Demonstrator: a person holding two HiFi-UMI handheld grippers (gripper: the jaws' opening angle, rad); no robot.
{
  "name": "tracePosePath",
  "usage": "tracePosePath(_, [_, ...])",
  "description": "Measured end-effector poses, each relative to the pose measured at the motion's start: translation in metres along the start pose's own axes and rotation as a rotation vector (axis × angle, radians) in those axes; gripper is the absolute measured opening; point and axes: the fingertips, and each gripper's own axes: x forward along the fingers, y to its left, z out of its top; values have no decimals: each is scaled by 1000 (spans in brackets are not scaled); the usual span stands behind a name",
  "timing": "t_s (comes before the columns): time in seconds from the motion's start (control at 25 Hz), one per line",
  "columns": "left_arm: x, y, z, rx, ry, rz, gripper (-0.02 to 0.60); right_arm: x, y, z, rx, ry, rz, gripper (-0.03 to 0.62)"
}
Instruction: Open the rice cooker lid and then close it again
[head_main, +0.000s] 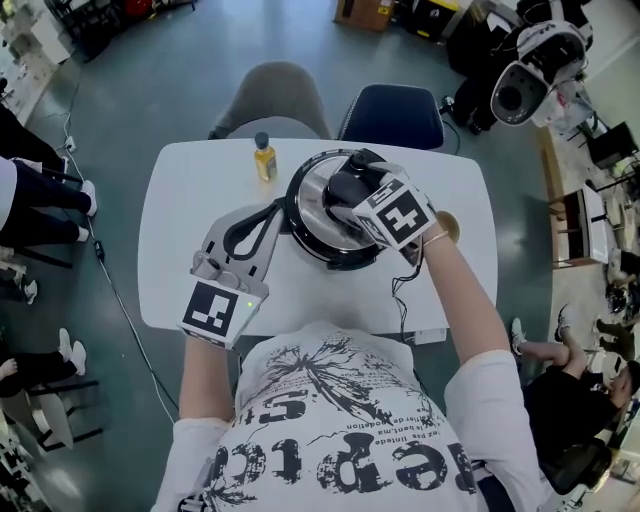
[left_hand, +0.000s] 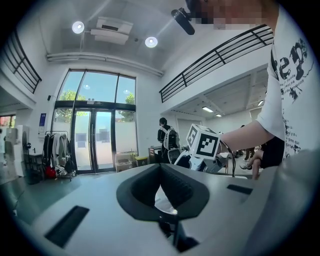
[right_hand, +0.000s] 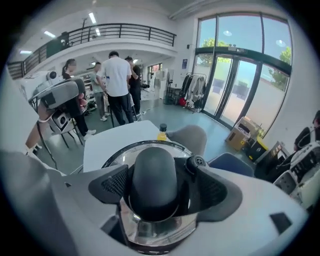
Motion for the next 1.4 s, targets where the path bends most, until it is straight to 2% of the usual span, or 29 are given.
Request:
tracePosePath(0.12, [1, -7, 0, 7, -1, -8, 14, -13, 5, 8, -11, -60, -13, 438])
tracePosePath(0.28, [3, -13, 3, -2, -10, -5, 14, -37, 8, 22, 27, -181, -11, 409])
tracePosePath(0.4, [2, -18, 9, -8, -18, -1, 14, -61, 3, 28, 61, -284, -53, 315])
tracePosePath(0.52, [2, -22, 8, -7, 0, 1, 14, -82, 0, 32, 71, -393, -94, 258])
tracePosePath(0.76, [2, -31, 17, -12, -35, 20, 14, -127, -7, 28, 167, -651, -201, 128])
tracePosePath(0.92, [0, -40, 23, -5, -39, 27, 14, -150, -1, 13, 177, -748, -250, 16])
tracePosePath(1.2, [-3, -46, 26, -18, -39, 46, 14, -170, 24, -7, 141, -858, -231, 11])
tracePosePath(1.4, [-7, -51, 27, -33, -41, 59, 14, -178, 25, -19, 151, -861, -259, 11])
